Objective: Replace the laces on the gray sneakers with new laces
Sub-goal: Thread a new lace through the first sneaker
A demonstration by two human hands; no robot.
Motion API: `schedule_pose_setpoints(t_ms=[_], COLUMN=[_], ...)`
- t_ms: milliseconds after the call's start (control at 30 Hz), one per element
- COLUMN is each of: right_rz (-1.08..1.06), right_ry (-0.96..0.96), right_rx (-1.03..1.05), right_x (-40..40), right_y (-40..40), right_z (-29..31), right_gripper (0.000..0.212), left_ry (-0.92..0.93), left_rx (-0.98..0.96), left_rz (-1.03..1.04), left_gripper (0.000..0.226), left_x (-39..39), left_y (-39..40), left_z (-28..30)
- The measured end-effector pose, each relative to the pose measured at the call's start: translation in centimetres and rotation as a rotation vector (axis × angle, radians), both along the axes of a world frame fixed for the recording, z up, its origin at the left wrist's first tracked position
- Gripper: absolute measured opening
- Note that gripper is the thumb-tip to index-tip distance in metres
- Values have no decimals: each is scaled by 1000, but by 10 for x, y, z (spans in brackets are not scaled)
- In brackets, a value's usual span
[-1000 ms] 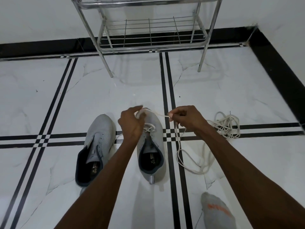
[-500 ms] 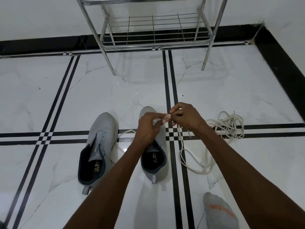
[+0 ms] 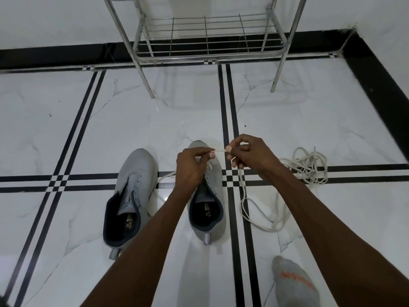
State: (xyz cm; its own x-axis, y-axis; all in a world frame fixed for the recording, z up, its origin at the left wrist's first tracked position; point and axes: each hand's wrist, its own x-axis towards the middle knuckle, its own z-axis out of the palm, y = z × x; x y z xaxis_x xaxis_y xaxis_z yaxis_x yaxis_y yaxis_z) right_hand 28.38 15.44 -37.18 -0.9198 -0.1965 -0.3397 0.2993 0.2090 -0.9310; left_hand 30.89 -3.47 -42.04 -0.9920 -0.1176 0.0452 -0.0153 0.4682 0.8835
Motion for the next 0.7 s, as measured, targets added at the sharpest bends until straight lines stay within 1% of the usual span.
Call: schedule_pose_setpoints(t_ms=[67,167,233,300,333,367,400,433,500,567,600,633,700], right_rz=[26,42,-29,-154,-221,-272,-304,-324,-320,-245,-178,-97,73], right_ry=[-49,-91,-90,-84,-72,-43,-4,37,100,187,254,330,451], right_rx=[-109,-243,-291,-294,-283,-255,-208,-162,-133,-125,-76,3,189], right_x=[4,9,10,10,8,7,5,3,-2,-5,-5,-6,-3], right_y=[-1,-8,-13,-16,-17,-18,-19,-20,-25,-30,-34,-38,-44], right_z=[0,-1,-3,-7,-10,-13,-16,-18,-20,-21,-22,-24,-30], right_gripper=[23,27,28,30,29,28,25,23,20,16,14,13,20], left_ry=[-27,-29,-41,-84,-85,-63,-36,-19,-40,-68,-74,-83,-101], left_rx=[36,51,82,91,65,32,5,-5,8,-12,-46,-80,-142], left_rz=[-12,-31,-29,5,44,94,153,199,211,143,118,109,121], left_gripper=[10,17,22,32,35,33,26,19,17,16,19,23,29], left_x=[2,7,10,15,18,23,29,37,55,72,79,83,84], left_y=[-3,-4,-6,-8,-10,-12,-14,-16,-18,-17,-18,-18,-17], left_z=[0,0,-1,-3,-5,-6,-6,-4,-6,-13,-19,-24,-30])
